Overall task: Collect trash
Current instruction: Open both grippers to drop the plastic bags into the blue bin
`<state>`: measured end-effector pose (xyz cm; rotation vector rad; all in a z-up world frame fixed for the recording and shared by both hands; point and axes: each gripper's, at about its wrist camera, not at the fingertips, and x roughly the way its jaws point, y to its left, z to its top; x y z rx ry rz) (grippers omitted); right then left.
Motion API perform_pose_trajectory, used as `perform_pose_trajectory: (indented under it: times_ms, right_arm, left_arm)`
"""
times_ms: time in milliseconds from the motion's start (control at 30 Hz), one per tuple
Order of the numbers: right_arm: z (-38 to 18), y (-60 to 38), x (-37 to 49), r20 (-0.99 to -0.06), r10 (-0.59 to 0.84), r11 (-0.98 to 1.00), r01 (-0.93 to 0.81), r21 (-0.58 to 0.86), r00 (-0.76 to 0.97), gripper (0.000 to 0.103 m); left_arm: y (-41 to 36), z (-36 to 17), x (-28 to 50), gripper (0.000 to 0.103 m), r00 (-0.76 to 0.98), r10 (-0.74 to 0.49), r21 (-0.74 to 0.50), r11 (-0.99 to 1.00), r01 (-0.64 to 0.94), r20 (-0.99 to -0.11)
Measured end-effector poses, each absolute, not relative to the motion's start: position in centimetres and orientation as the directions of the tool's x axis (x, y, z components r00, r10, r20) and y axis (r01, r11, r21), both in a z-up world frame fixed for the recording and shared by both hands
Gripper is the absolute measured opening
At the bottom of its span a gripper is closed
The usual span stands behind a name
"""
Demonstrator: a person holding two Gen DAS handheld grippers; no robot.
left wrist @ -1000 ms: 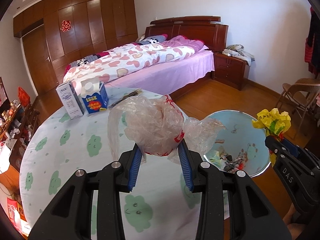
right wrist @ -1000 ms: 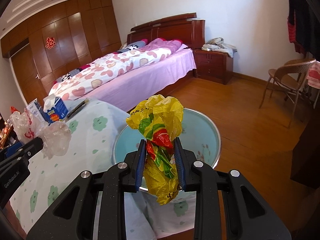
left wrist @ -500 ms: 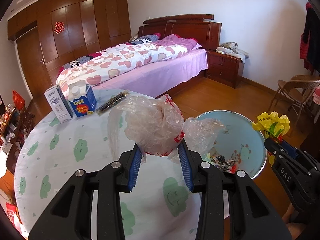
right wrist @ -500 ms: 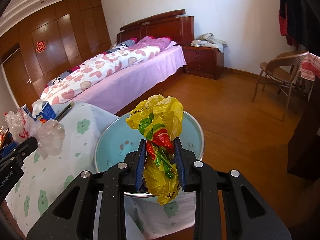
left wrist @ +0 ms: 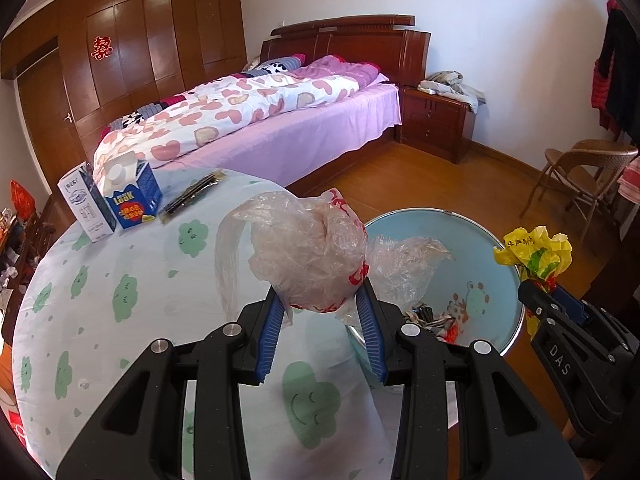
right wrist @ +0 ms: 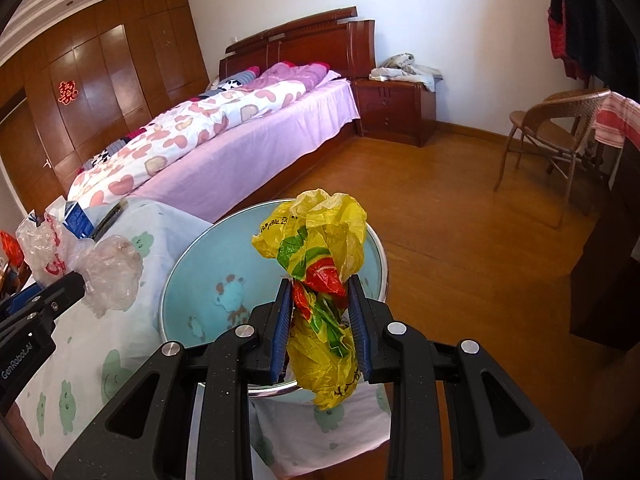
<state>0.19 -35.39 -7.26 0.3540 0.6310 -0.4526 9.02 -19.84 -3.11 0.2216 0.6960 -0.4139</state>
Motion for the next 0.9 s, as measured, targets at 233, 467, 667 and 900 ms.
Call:
perform_pose_trajectory:
  times_ms: [233, 467, 667, 900]
  right_arm:
    - [-7.6, -36.0, 0.6, -0.632, -0.298, 0.844, 0.507, 0.175, 0.715, 0.028]
    - [-8.3, -37.2, 2.6, -0.658, -0.281, 0.857, 0.492, 0.156, 0.699, 0.028]
    - [-9.1, -38.0, 4.2, -0.703, -0.222, 0.877, 0.454, 0.160, 0.676, 0.032]
    - [-9.2, -38.1, 3.3, -0.671, -0.220, 0.878, 0.444, 0.181, 0.708, 0.049]
  left_arm:
    - [-21.4, -3.6, 9.7, 0.037, 0.680, -0.297, 0.065, 0.889, 0.453, -0.670]
    - [-21.3, -4.2, 10.4, 0.037, 0.681, -0.272, 0.079, 0.896, 0.436, -0.680]
    - [-21.6, -4.4, 10.8, 0.037, 0.681, -0.266, 0.082, 0.898, 0.433, -0.682]
    - [-22.1, -4.8, 11.1, 0.037, 0.668, -0.272, 0.072, 0.895, 0.440, -0.693]
